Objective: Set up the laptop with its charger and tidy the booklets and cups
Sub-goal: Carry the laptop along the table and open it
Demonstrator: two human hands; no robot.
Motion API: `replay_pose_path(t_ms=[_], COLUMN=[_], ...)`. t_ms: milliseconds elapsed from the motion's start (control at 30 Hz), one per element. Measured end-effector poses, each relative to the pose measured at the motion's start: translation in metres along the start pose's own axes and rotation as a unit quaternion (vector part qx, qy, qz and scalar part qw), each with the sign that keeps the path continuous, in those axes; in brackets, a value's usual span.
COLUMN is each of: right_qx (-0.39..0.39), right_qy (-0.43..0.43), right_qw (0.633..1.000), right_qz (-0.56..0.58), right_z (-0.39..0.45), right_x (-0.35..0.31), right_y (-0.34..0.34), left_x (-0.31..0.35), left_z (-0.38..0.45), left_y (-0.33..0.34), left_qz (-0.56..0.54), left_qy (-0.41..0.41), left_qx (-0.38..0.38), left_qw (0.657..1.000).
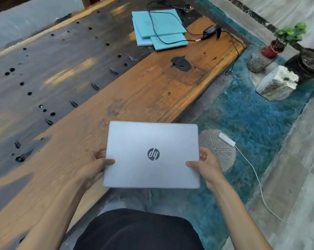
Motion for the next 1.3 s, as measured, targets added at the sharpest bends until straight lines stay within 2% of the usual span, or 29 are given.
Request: replay_pose_path(t_ms=[367,600,800,1000,1300], right_qx=[-0.069,-0.132,-0.200,-0.269,-0.308], right_qy=[0.019,0.042,0.058,0.080,0.111], right_qw=[0.996,0.985,0.961,0.922,0.887], right_qz=[-0.054,-0.106,-0.179,-0.266,-0.325], right_z=[0.102,0.207,0.311,0.386,0.435], right_x=[-0.106,-0.184,-0.244,-0.286,-0.296], right_y=[0.016,0.033,0.057,0.090,0.140], left_x=[0.049,0.088,0.110,0.122,0.118], left_z=[0.047,0.101,0.151,0.184,0.207], left_y=[-0.012,-0.016,-0.004,0.004,-0.017], left_qz=[-0.055,-0.101,-0.108,-0.114,-0.138], left_qy=[0.002,0.005,-0.001,-0.035,-0.089], left_qx=[0.088,0.160,0.241,0.298,0.338], left_qw=[0.995,0.982,0.965,0.947,0.927])
Point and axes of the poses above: each hand's wrist, its own z-axis towards the middle knuckle, its own y-axis out of the palm, x = y × z, the point moved 8 cm from there along z, towards the middle knuckle, and after that the axes turned 14 degrees about -x, right-handed, at the moved point
